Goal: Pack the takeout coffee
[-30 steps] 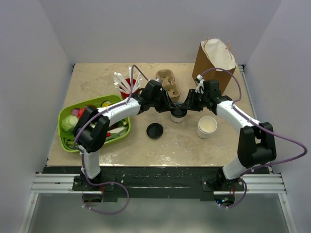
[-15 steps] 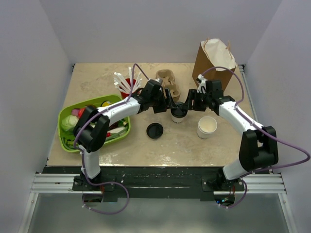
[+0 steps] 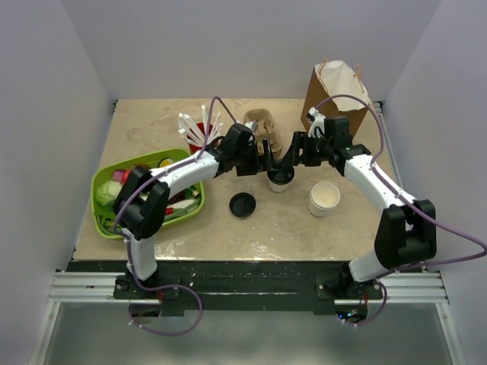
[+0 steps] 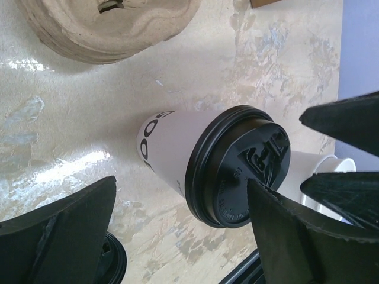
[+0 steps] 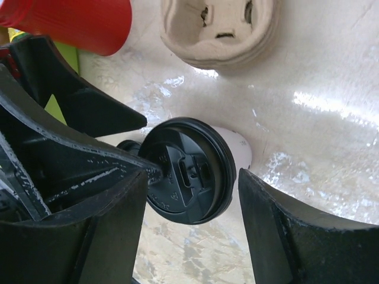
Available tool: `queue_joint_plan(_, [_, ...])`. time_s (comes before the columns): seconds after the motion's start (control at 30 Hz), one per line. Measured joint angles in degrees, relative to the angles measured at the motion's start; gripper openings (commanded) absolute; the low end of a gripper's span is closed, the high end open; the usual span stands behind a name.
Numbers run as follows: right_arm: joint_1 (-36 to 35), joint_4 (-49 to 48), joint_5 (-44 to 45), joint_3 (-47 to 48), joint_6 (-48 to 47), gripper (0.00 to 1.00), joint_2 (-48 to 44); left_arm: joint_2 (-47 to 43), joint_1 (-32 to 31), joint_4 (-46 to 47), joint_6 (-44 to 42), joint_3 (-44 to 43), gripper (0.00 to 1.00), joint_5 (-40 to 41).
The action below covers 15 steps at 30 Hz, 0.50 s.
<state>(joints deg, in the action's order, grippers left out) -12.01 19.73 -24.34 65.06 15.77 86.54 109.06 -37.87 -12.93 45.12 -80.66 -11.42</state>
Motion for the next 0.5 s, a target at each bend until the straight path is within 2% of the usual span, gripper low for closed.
queue_joint_plan(0.13, [0.11, 0.28, -1.31, 2.60, -3.50, 0.64, 2.32, -0.94, 0.33, 0.15, -0.28, 0.17, 0.98, -0.85])
queue_joint_plan(0.27, [0.48, 3.87, -4.02, 6.47, -11.82, 0.64, 6.21, -2.67, 0.76, 1.55, -0.22, 1.79, 0.97, -4.09])
queue_joint_plan(0.5, [1.11, 6.71, -8.74, 7.76, -20.33, 0.64, 9.90, -3.87, 1.05, 3.26, 0.28, 5.55, 0.88, -7.45])
